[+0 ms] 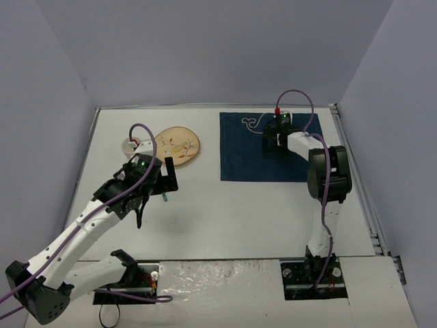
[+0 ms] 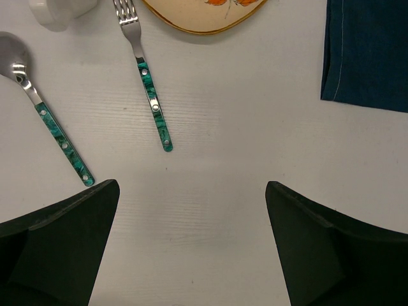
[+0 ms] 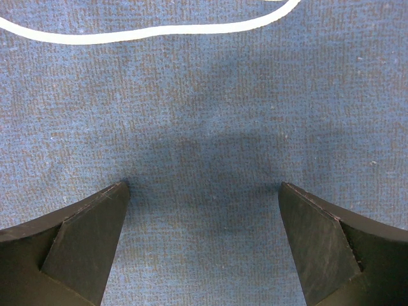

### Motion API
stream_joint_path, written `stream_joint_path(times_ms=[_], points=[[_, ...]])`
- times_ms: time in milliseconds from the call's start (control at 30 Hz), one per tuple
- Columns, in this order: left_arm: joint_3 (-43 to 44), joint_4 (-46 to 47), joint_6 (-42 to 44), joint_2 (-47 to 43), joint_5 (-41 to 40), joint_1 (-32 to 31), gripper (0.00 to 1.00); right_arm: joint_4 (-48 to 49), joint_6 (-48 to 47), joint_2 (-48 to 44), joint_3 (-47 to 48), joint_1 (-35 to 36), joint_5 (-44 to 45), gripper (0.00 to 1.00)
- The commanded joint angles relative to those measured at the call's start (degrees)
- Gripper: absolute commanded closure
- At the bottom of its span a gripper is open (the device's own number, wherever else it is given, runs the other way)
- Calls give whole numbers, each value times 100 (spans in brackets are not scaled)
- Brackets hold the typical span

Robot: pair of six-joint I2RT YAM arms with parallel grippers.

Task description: Set the dinner table for one person

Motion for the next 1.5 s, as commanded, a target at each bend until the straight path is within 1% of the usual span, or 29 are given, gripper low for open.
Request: stream_joint_path(times_ms=[0, 233, 400, 600, 667, 800, 933, 1000, 1067, 1100, 1167, 1267, 1300, 1467], points=[[82, 46, -47, -16, -160, -2, 3, -276, -337, 162, -53, -204, 375, 0], [39, 84, -64, 46, -144, -3, 3, -280, -455, 47, -85, -248, 340, 0], [56, 67, -137, 101, -153, -10, 3, -299, -376, -148, -65, -231, 274, 0], [143, 21, -458, 318, -254, 79, 3, -500, -95, -991, 294, -203, -98, 0], [126, 192, -630, 464, -176, 135, 3, -509, 115, -1571, 317, -184, -264, 0], [7, 673, -1041, 706, 63, 265, 3, -491, 453, -2382, 255, -178, -554, 0], [-318, 1682, -1940, 999, 199, 477, 3, -172, 898, -3612, -215, -160, -1121, 0], [-453, 2043, -2180, 1080, 197, 529, 3, 89, 1169, -4047, -646, -160, -1338, 0], [-579, 2702, -2532, 1267, 128, 575, 3, 671, 1496, -4910, -1284, -155, -1637, 0], [-621, 2918, -2658, 1355, 32, 587, 3, 848, 1557, -5190, -1555, -149, -1797, 0], [-755, 3278, -2921, 1507, -188, 634, 3, 1070, 1655, -5586, -2082, -143, -2100, 0], [-1002, 4186, -3405, 1809, -467, 683, 3, 1045, 1846, -6052, -2429, -126, -2544, 0], [-1076, 4363, -3543, 1888, -579, 684, 3, 1040, 1936, -6143, -2535, -105, -2661, 0], [-1460, 5224, -4226, 2331, -1216, 691, 3, 1083, 2078, -6390, -2871, 282, -2749, 0]])
